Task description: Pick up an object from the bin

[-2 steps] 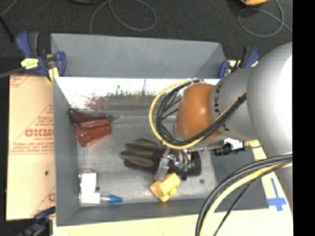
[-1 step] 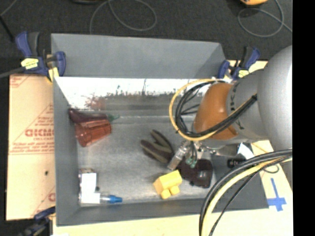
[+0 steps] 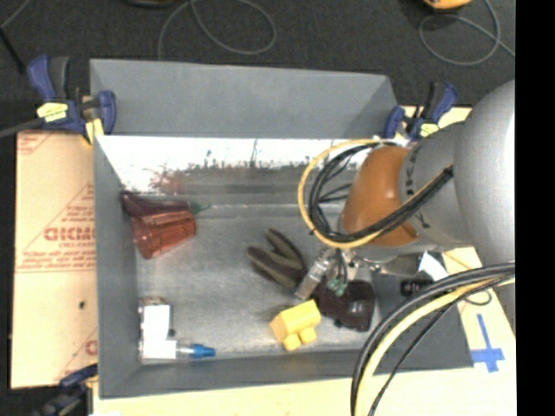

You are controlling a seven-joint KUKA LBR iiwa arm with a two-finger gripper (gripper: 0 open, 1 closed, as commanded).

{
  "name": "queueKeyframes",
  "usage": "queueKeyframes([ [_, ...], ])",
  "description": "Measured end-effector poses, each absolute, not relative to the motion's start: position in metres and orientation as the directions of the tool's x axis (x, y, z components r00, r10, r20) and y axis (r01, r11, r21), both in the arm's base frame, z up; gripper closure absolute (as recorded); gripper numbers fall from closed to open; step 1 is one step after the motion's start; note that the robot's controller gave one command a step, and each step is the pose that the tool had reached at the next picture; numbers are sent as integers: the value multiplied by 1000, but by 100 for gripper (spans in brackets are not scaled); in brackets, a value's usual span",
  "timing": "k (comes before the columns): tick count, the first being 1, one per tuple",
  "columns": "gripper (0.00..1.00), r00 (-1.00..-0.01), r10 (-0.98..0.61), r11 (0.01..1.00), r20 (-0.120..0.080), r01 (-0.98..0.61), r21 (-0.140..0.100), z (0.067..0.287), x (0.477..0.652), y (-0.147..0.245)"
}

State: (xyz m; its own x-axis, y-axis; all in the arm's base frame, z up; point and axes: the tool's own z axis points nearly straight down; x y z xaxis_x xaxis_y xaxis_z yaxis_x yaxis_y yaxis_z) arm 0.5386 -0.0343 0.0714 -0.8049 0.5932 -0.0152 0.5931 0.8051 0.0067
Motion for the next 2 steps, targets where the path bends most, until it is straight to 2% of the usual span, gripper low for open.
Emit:
queueKeyframes([
  [1, 100, -806, 592, 806, -15, 592, 6, 74, 538, -34],
  [2, 100, -807, 591, 807, -9, 591, 3, 87, 536, -34],
])
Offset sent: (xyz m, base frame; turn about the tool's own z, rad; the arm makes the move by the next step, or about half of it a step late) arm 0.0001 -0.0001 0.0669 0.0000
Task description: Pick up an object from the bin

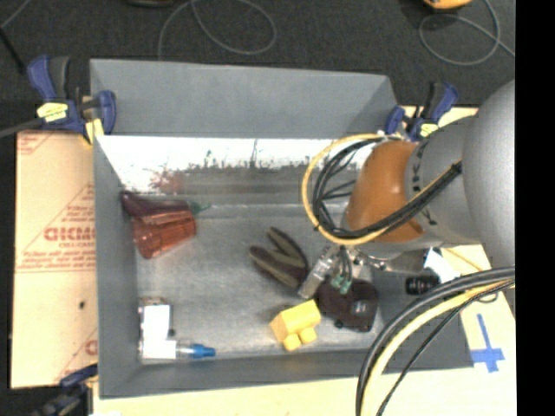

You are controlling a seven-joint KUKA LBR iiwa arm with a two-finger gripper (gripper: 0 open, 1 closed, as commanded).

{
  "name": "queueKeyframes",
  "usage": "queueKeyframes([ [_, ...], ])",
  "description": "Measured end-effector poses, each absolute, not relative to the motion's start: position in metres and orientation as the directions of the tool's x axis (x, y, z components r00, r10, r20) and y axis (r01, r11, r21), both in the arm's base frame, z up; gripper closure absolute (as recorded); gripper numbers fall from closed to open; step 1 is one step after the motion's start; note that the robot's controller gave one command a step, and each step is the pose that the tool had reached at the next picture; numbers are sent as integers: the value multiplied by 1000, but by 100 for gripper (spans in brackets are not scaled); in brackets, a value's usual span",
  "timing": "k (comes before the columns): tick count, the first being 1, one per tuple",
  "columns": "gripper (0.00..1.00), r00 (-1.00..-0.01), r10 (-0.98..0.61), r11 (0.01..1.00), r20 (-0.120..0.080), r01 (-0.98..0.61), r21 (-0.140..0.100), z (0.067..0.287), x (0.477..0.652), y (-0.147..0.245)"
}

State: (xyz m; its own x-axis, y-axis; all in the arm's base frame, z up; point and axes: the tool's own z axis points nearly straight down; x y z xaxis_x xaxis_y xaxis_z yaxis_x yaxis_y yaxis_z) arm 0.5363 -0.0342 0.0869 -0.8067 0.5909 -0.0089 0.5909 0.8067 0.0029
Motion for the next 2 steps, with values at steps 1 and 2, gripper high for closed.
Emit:
queueKeyframes([
  [1, 100, -807, 591, 807, -10, 591, 4, 106, 537, -34],
  [2, 100, -808, 590, 808, -14, 590, 6, 121, 538, -35],
])
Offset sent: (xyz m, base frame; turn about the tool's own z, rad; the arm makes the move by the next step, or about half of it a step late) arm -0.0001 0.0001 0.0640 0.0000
